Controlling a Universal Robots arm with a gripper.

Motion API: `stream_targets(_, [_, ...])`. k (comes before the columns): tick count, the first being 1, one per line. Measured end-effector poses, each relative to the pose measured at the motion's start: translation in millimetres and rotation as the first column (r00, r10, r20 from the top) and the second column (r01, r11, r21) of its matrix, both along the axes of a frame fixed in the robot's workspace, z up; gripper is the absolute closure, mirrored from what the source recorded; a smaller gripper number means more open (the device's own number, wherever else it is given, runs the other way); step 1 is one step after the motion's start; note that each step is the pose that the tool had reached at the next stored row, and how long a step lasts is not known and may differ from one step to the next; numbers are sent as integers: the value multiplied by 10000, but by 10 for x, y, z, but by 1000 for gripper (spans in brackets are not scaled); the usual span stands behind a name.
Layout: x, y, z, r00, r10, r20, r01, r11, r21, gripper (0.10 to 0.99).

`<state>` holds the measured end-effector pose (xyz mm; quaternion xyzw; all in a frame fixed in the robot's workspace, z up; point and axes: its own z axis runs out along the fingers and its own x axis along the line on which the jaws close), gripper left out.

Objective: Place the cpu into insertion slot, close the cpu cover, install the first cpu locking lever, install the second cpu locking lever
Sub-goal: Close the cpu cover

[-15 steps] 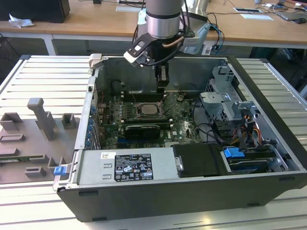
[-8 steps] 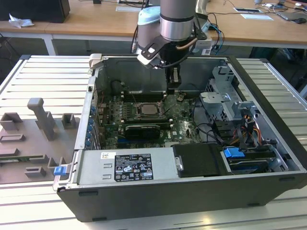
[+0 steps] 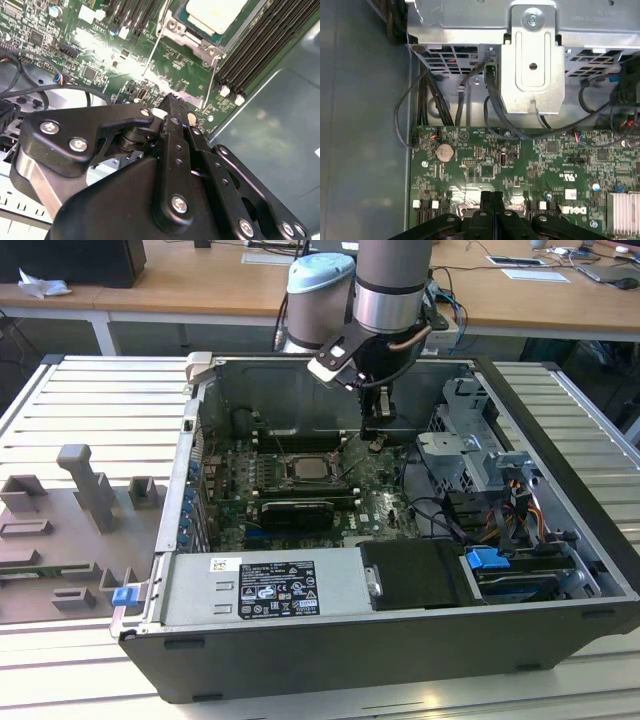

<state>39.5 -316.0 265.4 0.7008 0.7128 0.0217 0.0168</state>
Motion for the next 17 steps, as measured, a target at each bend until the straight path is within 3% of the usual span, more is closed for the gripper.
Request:
stream_targets(4, [100, 9, -48, 10000, 0, -40, 0, 10000, 0, 980])
stream_targets(6, [104, 9, -125, 10000, -1, -89, 1, 10000, 1, 980])
stream_targets(11, [24, 9, -128, 10000, 1, -92, -1, 10000, 0, 980])
stream_targets(17, [-130, 9, -160, 10000, 0, -92, 0, 10000, -1, 980])
